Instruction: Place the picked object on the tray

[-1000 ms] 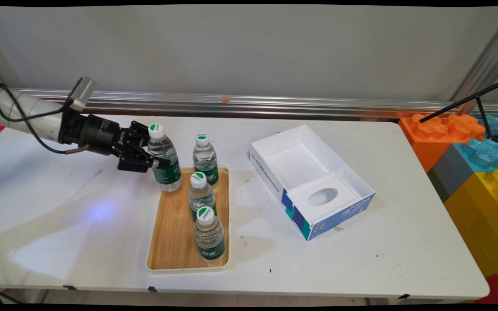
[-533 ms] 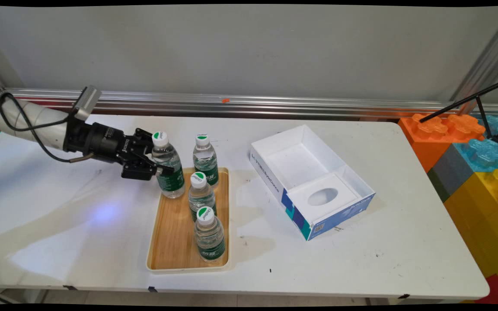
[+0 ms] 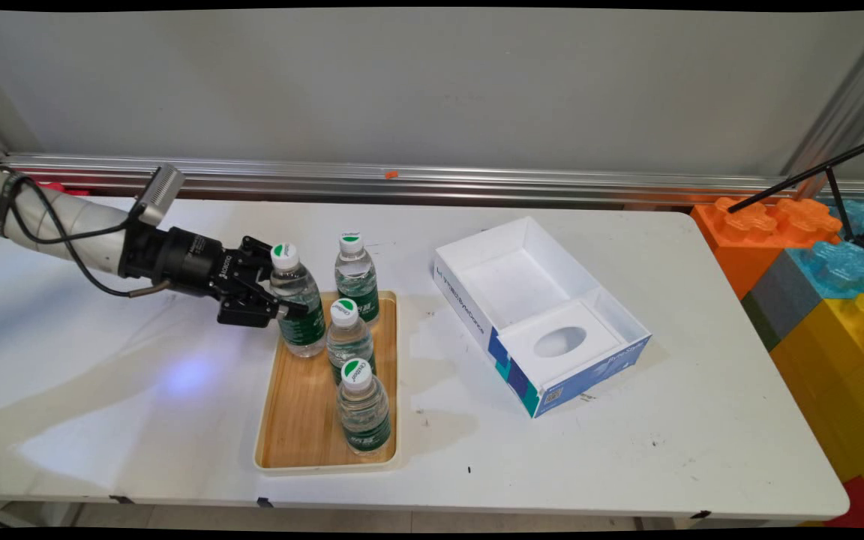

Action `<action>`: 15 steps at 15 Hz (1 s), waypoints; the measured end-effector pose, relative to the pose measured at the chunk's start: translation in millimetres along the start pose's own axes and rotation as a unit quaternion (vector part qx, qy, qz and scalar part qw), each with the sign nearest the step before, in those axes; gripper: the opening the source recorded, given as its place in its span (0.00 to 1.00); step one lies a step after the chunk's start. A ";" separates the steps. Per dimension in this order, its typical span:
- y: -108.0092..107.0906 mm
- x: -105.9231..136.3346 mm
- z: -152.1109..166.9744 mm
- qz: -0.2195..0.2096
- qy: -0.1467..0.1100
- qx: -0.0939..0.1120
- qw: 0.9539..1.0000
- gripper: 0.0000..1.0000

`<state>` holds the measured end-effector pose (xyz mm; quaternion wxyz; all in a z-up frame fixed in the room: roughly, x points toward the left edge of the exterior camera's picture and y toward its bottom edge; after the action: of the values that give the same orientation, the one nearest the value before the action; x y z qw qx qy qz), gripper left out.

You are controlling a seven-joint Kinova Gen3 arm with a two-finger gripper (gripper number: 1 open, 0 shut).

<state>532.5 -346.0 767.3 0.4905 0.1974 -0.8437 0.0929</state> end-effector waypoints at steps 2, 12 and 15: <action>1.0 -2.9 2.6 0.001 -0.001 -0.002 1.000 0.00; -0.1 -17.4 12.3 0.006 -0.009 -0.004 1.000 0.00; -0.7 -20.1 14.2 0.008 -0.010 -0.005 1.000 0.00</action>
<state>530.4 -346.8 742.8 0.4823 0.1896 -0.8504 0.0906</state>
